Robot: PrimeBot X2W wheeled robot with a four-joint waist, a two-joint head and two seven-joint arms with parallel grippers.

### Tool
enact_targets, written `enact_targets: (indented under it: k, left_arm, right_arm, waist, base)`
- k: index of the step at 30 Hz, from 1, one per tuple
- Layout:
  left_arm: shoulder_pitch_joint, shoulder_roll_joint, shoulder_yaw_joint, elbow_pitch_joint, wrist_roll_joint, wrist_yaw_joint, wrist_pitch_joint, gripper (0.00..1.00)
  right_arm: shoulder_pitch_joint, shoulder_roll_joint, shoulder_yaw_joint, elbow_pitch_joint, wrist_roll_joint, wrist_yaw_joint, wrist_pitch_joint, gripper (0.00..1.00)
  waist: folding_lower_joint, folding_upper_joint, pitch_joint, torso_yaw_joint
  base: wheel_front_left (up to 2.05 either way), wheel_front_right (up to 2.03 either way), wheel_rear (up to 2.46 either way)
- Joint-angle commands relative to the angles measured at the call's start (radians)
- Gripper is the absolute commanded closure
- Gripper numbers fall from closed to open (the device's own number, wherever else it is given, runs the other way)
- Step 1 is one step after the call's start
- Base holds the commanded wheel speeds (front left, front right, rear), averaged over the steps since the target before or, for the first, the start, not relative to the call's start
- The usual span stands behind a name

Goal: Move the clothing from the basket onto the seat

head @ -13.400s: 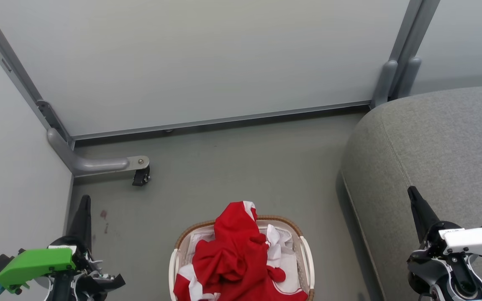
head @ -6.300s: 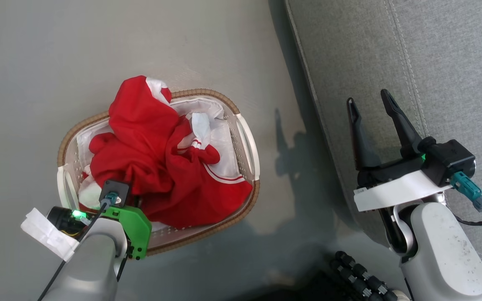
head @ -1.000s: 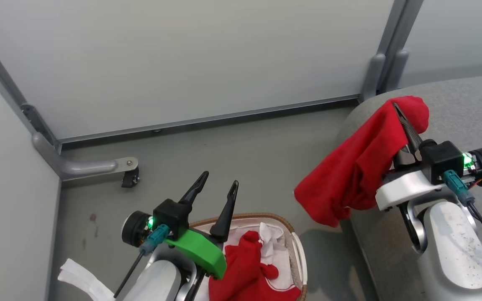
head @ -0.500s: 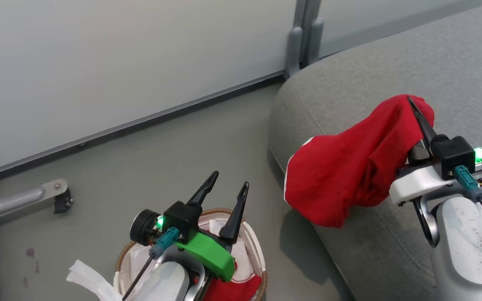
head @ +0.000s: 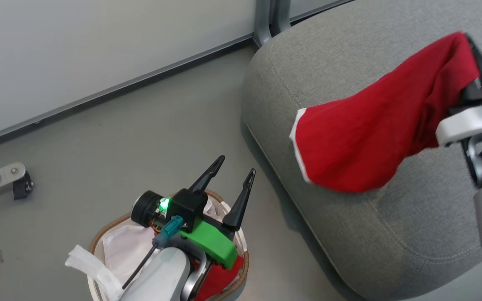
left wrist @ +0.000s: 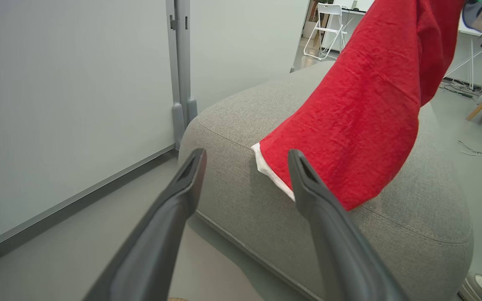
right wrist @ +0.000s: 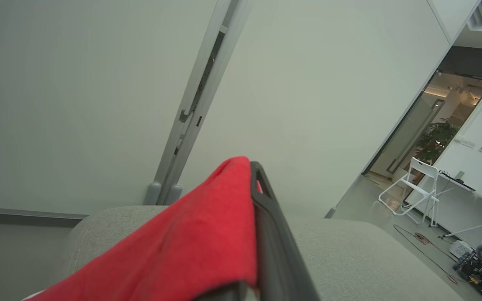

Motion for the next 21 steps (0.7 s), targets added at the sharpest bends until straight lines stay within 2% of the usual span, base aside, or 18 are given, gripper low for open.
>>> enact_targets:
  k: [1,6,12,16,21]
  left_arm:
    - [-0.021,0.014,0.001,-0.004,0.008,-0.003,-0.001,0.0]
    - [-0.061,0.034,0.008,-0.023,0.029,-0.003,-0.001,0.0]
    - [-0.112,0.055,0.018,-0.062,0.045,-0.003,-0.001,0.0]
    - [-0.146,0.069,0.015,-0.086,0.065,-0.003,-0.001,0.0]
    - [-0.173,0.08,0.02,-0.105,0.084,-0.002,-0.001,0.0]
  right_arm:
    - [-0.05,-0.026,-0.009,0.007,-0.005,-0.001,-0.002,1.0]
    - [-0.235,-0.168,0.035,0.083,-0.054,-0.001,-0.002,1.0]
    - [-0.447,-0.264,0.026,0.191,-0.067,-0.001,-0.002,1.0]
    - [-0.508,-0.275,-0.018,0.216,-0.085,-0.001,-0.002,1.0]
    - [-0.462,-0.225,-0.107,0.251,-0.089,-0.001,-0.001,1.0]
  waist:
    - [0.0,-0.0001,0.058,0.027]
    - [0.0,-0.0001,0.145,0.067]
    - [0.0,-0.0001,0.259,0.101]
    - [0.0,-0.0001,0.33,0.123]
    - [0.0,-0.0001,0.402,0.14]
  base:
    - [0.0,0.0,0.0]
    - [0.0,0.0,0.0]
    - [0.0,0.0,0.0]
    - [0.0,0.0,0.0]
    - [0.0,0.0,0.0]
